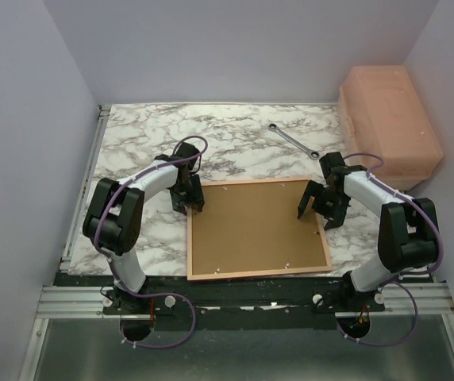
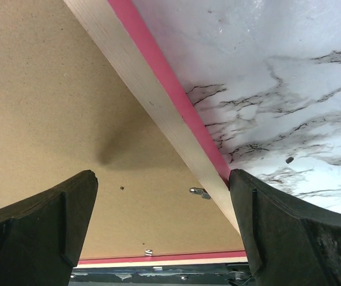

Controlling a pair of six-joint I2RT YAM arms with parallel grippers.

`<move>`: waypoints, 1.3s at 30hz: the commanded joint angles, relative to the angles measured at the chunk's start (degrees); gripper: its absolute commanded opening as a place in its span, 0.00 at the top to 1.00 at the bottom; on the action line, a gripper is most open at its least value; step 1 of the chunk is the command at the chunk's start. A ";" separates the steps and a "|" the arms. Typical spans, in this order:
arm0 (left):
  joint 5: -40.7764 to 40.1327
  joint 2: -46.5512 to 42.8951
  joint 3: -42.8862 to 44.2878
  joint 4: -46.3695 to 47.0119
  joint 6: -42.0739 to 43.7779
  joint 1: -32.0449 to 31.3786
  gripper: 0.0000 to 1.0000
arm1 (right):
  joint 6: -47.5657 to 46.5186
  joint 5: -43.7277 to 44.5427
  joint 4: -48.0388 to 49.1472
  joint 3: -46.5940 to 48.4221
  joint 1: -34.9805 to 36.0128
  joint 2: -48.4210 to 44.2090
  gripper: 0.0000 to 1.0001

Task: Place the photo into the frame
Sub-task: Install the photo frame at the center of the board.

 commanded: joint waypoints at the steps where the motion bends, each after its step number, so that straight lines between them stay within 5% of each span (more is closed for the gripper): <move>1: -2.57 1.67 1.33 0.60 1.47 -0.20 0.47 | -0.11 -2.76 2.14 0.21 -0.13 1.32 0.00; 7: -2.80 3.19 1.97 0.43 1.66 -0.75 0.56 | -0.13 -3.12 2.43 -0.08 -0.12 1.59 0.00; 14: -3.43 4.33 1.77 0.86 1.55 -1.11 1.00 | -0.24 -3.72 2.65 0.02 -0.16 1.82 0.00; 28: 0.65 -2.04 0.03 2.69 2.62 -0.98 1.00 | -0.59 -2.89 1.45 -0.51 -0.12 0.84 0.00; 29: 0.15 -1.92 0.53 1.95 2.54 -0.87 0.94 | -0.56 -2.74 1.40 -0.60 -0.12 0.66 0.00; 32: -0.56 -1.62 1.30 0.96 2.37 -0.70 0.54 | -0.68 -2.78 1.35 -0.61 -0.12 0.55 0.00; 39: -0.43 1.31 1.85 1.29 0.58 -0.46 0.48 | -0.87 -2.77 1.68 -0.79 -0.12 0.88 0.00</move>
